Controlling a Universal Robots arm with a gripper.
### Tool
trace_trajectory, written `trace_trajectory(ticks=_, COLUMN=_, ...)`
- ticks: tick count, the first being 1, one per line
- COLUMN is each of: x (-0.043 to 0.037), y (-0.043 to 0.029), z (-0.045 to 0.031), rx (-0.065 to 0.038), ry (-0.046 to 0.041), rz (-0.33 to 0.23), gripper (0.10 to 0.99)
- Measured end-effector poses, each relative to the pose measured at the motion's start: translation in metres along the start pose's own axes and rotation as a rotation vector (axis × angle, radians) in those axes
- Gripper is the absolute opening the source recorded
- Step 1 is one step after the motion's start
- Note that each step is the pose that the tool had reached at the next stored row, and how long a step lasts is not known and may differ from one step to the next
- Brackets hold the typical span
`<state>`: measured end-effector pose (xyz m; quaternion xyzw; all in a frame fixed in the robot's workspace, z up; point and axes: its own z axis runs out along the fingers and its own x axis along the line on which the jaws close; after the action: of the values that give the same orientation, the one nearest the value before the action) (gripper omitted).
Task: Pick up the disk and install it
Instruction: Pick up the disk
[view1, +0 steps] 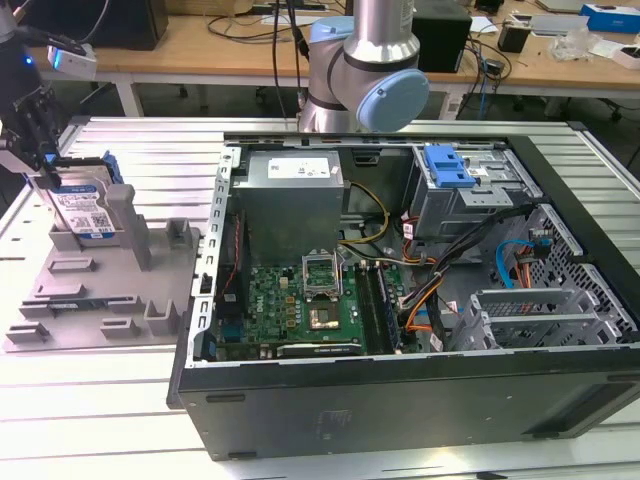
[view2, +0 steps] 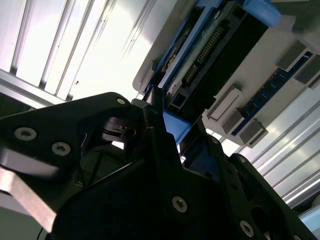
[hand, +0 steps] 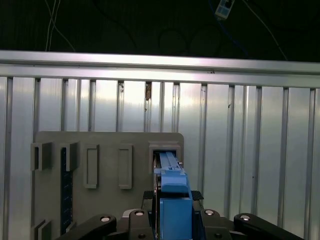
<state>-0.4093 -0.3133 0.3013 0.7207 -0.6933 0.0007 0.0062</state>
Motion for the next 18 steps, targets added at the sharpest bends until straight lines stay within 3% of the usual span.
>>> trace_trajectory(ticks=7, x=0.0, y=0.0, z=-0.0004, rx=0.0, ry=-0.0002, rz=0.0, gripper=0.369)
trace_trajectory(ticks=11, x=0.0, y=0.0, z=-0.0053, rx=0.0, ry=-0.0001, rz=0.0, gripper=0.369)
trace_trajectory(ticks=18, x=-0.0003, y=-0.0013, z=-0.0268, rx=0.0, ry=0.0, rz=0.0, gripper=0.369)
